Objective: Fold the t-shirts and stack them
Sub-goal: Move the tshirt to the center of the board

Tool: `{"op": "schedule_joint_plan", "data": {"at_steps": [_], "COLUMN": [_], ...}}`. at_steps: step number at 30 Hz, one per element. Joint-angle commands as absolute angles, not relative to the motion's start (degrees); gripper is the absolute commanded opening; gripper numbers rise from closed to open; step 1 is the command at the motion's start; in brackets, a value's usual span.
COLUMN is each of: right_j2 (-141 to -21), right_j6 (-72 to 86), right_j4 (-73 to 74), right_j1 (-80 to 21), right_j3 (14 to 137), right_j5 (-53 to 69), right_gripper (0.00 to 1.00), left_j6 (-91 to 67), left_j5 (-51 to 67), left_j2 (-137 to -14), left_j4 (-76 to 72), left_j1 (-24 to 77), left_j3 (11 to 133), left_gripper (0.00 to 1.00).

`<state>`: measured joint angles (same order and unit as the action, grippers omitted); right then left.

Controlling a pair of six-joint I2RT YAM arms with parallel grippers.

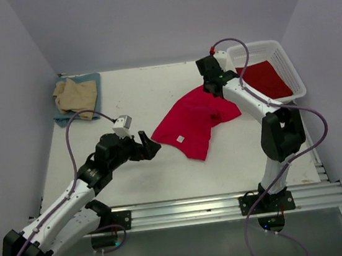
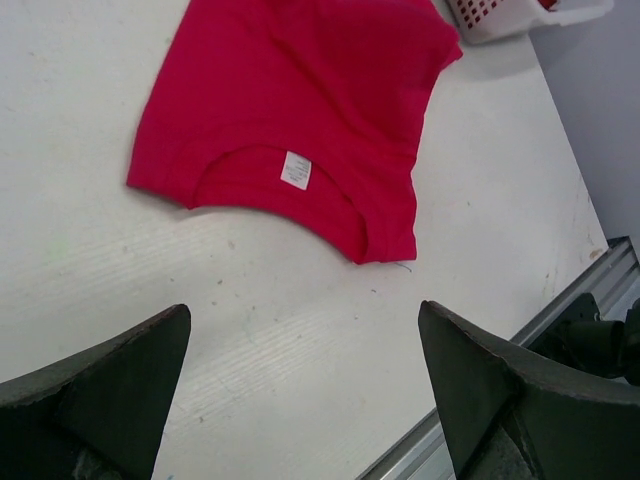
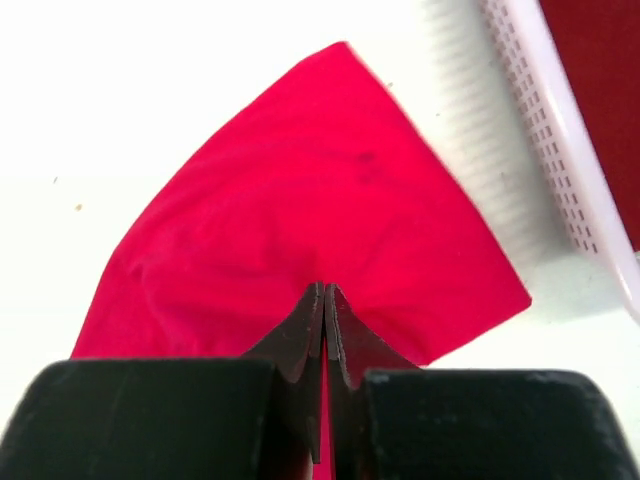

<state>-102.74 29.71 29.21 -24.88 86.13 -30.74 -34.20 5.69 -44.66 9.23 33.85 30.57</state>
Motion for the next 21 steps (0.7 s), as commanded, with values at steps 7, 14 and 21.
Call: {"op": "schedule_joint_plan", "data": {"at_steps": [7, 14, 21], "right_j2": [-112.8, -115.0, -112.5], "right_j6": [34.1, 36.2, 39.3], "right_j4": [33.9, 34.0, 34.2], "right_j1": [-14.0, -8.1, -5.0], "right_j3": [91.9, 89.5, 85.4], "right_j5": [-30.8, -30.5, -36.1], "right_gripper": [0.00, 0.00, 0.00], "left_j6": [-42.4, -49.7, -52.4], "left_j5": [11.9, 14.2, 14.4], "left_j2": [-52.5, -59.8, -70.6], "left_j4": [-4.8, -14.0, -21.1], "left_j1": [34.2, 36.0, 40.2], "left_j3": [28.2, 24.3, 25.4], "left_gripper": [1.00, 1.00, 1.00]}}
